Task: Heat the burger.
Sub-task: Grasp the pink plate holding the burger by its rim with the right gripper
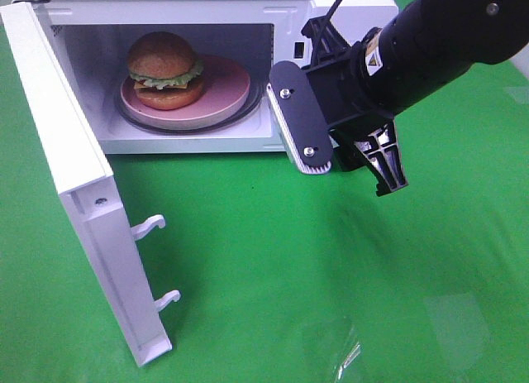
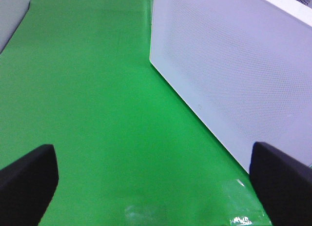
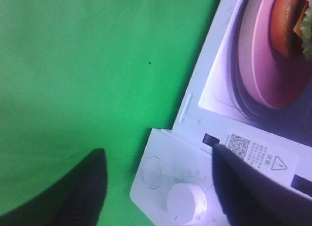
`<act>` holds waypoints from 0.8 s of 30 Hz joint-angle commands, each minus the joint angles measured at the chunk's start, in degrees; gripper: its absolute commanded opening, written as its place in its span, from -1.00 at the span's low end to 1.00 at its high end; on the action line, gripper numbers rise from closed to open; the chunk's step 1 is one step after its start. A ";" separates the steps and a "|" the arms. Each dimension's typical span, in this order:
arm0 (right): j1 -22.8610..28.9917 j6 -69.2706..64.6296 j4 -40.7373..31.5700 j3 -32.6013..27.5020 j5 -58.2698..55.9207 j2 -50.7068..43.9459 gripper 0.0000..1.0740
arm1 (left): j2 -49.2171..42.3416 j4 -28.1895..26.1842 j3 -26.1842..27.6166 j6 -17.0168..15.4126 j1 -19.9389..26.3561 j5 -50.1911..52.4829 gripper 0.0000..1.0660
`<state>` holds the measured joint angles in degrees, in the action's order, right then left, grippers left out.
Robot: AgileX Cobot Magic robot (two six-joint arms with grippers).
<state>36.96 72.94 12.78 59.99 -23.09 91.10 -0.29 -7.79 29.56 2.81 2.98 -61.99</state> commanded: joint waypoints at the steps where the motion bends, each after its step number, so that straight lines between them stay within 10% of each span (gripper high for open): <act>1: -0.29 -3.72 0.74 0.46 2.12 -0.23 0.45 | -0.86 -0.11 -0.06 -0.06 0.00 0.69 0.87; 24: 3.90 -9.68 8.77 12.61 4.64 14.90 0.56 | -0.86 -0.11 -0.06 -0.06 0.00 0.69 0.87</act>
<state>40.45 64.06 20.57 70.65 -19.08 104.45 -0.29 -7.79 29.56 2.81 2.98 -61.99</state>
